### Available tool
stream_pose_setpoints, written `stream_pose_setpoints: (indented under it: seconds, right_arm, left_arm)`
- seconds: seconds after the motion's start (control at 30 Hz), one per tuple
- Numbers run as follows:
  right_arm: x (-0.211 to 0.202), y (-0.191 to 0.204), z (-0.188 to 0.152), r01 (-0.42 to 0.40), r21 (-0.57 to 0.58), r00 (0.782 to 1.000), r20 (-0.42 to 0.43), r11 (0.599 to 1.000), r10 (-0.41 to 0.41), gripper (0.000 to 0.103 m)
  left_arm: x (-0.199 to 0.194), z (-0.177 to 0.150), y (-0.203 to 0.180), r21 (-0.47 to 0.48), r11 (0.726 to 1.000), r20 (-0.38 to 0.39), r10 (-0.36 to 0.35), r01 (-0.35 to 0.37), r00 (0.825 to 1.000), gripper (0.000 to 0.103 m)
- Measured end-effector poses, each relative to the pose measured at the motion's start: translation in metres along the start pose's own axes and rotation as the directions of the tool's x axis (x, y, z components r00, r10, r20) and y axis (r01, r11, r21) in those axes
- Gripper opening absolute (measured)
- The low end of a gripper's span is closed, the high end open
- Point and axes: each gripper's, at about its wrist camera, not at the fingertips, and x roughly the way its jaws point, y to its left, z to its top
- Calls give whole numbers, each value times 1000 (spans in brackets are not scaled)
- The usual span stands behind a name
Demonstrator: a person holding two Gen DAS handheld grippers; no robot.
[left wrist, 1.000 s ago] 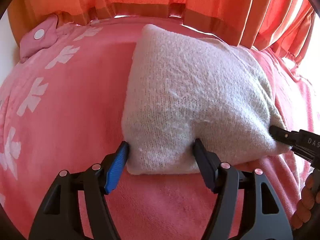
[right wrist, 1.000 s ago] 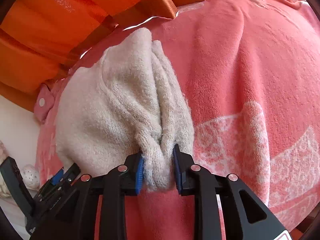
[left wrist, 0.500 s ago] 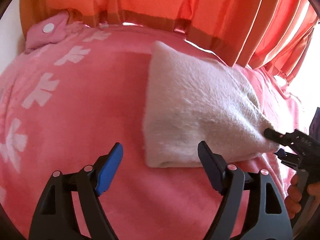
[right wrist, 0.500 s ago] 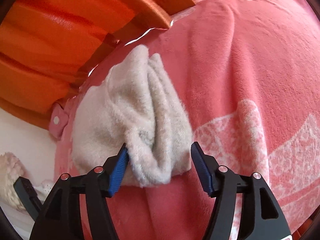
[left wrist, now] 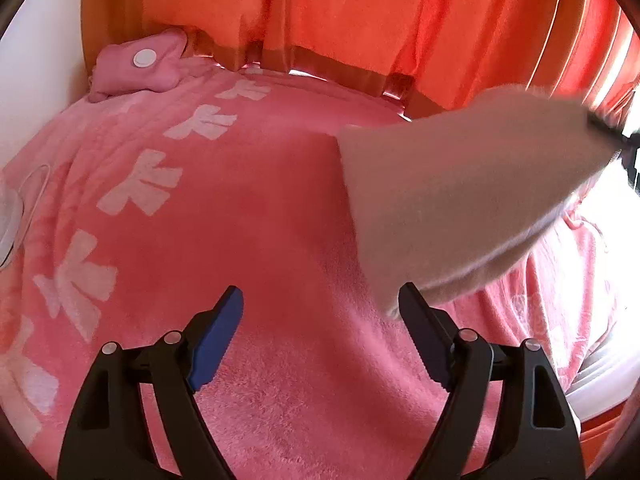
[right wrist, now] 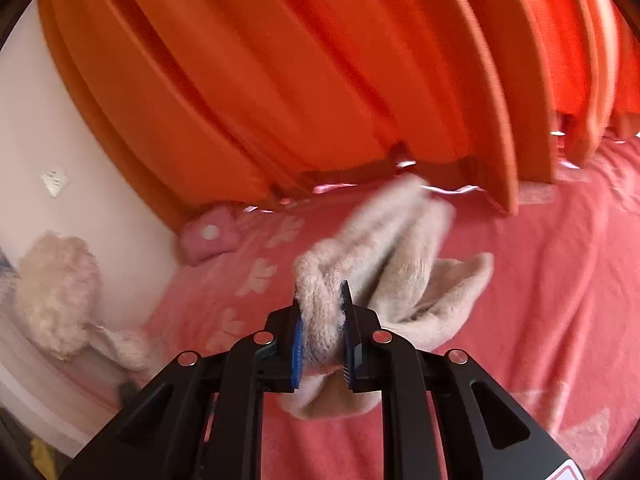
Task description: Fold small clothes
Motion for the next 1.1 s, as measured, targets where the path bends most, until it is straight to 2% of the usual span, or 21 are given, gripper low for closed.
stream_pose_setpoints:
  seconds: [0.07, 0.1, 0.17, 0.2, 0.23, 0.3, 0.4, 0.43, 0.5, 0.6, 0.63, 0.67, 0.7, 0.73, 0.77, 0.83, 0.9, 0.93, 1.0, 1.03, 1.1]
  right_arm:
    - [24, -43, -29, 97, 85, 992, -90, 992, -90, 14]
    - [36, -70, -50, 155, 134, 981, -141, 979, -136, 14]
    - [50, -108, -84, 199, 207, 964, -215, 958, -154, 14]
    - [54, -117, -92, 178, 230, 965, -233, 957, -123, 14]
    - [53, -128, -97, 126, 283, 968, -244, 951, -55, 15]
    - [46, -129, -92, 80, 288, 979, -203, 954, -21, 22]
    - [39, -123, -80, 107, 230, 985, -155, 967, -73, 53]
    - [39, -125, -78, 123, 227, 986, -141, 966, -92, 64]
    - [48, -130, -76, 127, 236, 984, -152, 963, -93, 70]
    - [77, -137, -79, 78, 283, 971, -238, 956, -9, 74]
    - [92, -140, -82, 70, 295, 958, -285, 953, 18, 72]
    - [95, -139, -82, 63, 294, 955, -295, 954, 28, 58]
    - [93, -137, -80, 39, 288, 957, -288, 957, 47, 47]
    - [83, -133, -75, 6, 286, 961, -265, 958, 73, 28]
    - [72, -131, -71, -24, 302, 966, -238, 953, 100, 25]
    - [50, -127, -68, -69, 325, 970, -199, 943, 140, 22]
    - [43, -125, -74, -54, 327, 970, -207, 943, 127, 21]
    - [45, -128, -83, -28, 326, 965, -239, 945, 111, 21]
    - [72, -132, -102, 57, 305, 939, -340, 951, 53, 26]
    - [77, -135, -104, 59, 321, 933, -355, 945, 62, 30]
    - [62, -132, -93, 40, 337, 951, -302, 941, 68, 39]
  left_arm:
    - [4, -1, 1, 1, 1000, -10, -6, 6, 1000, 78]
    - [6, -3, -1, 3, 1000, -15, -8, 8, 1000, 78]
    - [15, -9, -6, 18, 1000, -41, -17, 18, 999, 78]
    - [20, -12, -10, 26, 999, -55, -30, 31, 998, 79]
    - [23, -14, -13, 34, 999, -66, -39, 41, 997, 79]
    - [34, -20, -25, 54, 995, -103, -75, 80, 992, 79]
    - [45, -27, -38, 59, 988, -127, -134, 143, 983, 90]
    - [48, -28, -43, 67, 986, -128, -146, 156, 981, 90]
    - [59, -30, -51, 107, 986, -123, -114, 127, 986, 90]
    - [79, -29, -56, 146, 987, -117, -57, 74, 991, 89]
    - [85, -28, -56, 148, 987, -125, -46, 64, 991, 79]
    - [92, -26, -54, 149, 987, -139, -41, 62, 989, 69]
    - [94, -22, -53, 152, 987, -138, -34, 55, 990, 53]
    - [91, -18, -51, 140, 986, -145, -64, 85, 987, 30]
    - [86, -12, -48, 110, 983, -172, -128, 148, 977, 19]
    - [66, -2, -39, 55, 982, -175, -170, 182, 970, 11]
    - [49, 0, -33, 76, 983, -160, -155, 168, 975, 9]
    - [46, -3, -29, 89, 983, -174, -145, 162, 974, 9]
    - [58, -13, -24, 113, 985, -219, -106, 133, 970, 9]
    - [69, -22, -22, 127, 986, -245, -72, 106, 967, 9]
    - [74, -30, -21, 124, 988, -251, -61, 95, 966, 9]
